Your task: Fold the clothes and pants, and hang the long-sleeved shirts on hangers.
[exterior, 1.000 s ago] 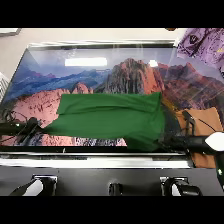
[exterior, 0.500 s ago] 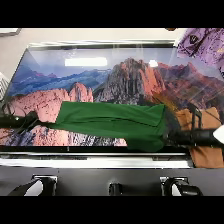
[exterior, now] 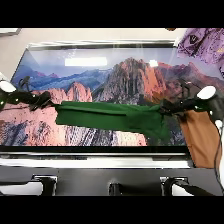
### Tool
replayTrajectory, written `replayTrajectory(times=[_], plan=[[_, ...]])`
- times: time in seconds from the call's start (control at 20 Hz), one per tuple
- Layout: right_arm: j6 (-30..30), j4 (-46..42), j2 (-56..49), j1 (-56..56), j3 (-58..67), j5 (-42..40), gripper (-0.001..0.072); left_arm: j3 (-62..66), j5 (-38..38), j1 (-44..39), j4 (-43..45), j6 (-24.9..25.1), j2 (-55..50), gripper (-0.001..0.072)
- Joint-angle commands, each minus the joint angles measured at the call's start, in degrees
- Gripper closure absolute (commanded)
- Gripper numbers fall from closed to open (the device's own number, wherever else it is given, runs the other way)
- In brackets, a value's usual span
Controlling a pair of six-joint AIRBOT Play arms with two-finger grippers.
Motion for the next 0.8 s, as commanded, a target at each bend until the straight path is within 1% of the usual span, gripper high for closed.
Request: replayTrajectory(times=[0.0, 0.15, 0.2, 0.25, 0.3, 0.35, 0.4, 0.45, 0.5, 0.55, 0.65, 0.75], plan=[[-0.9, -0.6, -9.3, 0.0, 5.1, -4.5, 0.0679, 9.0, 0.4, -2.3, 0.3, -0.2, -10.0, 0.0693], [-0.9, 0.0, -13.4, 0.1, 5.2, -7.3, 0.0677, 13.6, 0.1, -3.4, 0.3, -0.2, -15.1, 0.0692], [-0.9, 0.7, -14.5, 0.0, 5.2, -7.4, 0.0653, 14.1, 0.1, -3.7, 0.3, -0.3, -16.1, 0.0683], [-0.5, 1.1, -15.1, 0.0, 5.2, -7.4, 0.0584, 14.3, 0.3, -3.9, 0.3, -0.3, -16.8, 0.0598], [1.2, 1.0, -15.2, -0.1, 5.4, -6.8, 0.0489, 14.4, 0.3, -3.8, 0.3, -1.5, -17.0, 0.0450], [2.0, 0.4, -15.1, -0.8, 6.6, -4.6, 0.0320, 14.7, 0.2, -3.7, 0.3, -2.5, -16.9, 0.0282], [2.0, -0.3, -14.9, -1.9, 8.6, -1.1, 0.0194, 15.5, -0.6, -3.3, 0.3, -3.4, -16.8, 0.0173], [1.5, -1.1, -14.4, -3.3, 10.2, 1.8, 0.0159, 16.9, -2.2, -2.7, 0.4, -3.9, -16.8, 0.0153], [0.3, -1.3, -13.5, -5.6, 10.7, 3.7, 0.0132, 18.5, -4.1, -2.1, 0.5, -3.9, -16.7, 0.0153], [-0.4, -1.2, -13.1, -8.3, 10.6, 5.7, 0.0049, 20.0, -6.1, -1.5, 1.3, -3.9, -16.5, 0.0153], [-3.9, 1.9, -13.1, -14.1, 9.2, 9.4, 0.0037, 22.9, -9.8, -0.9, 4.6, -3.9, -16.4, 0.0153], [-7.1, 5.9, -13.2, -18.5, 6.0, 9.5, 0.0036, 24.8, -12.3, -0.9, 7.7, -3.9, -16.4, 0.0153]])
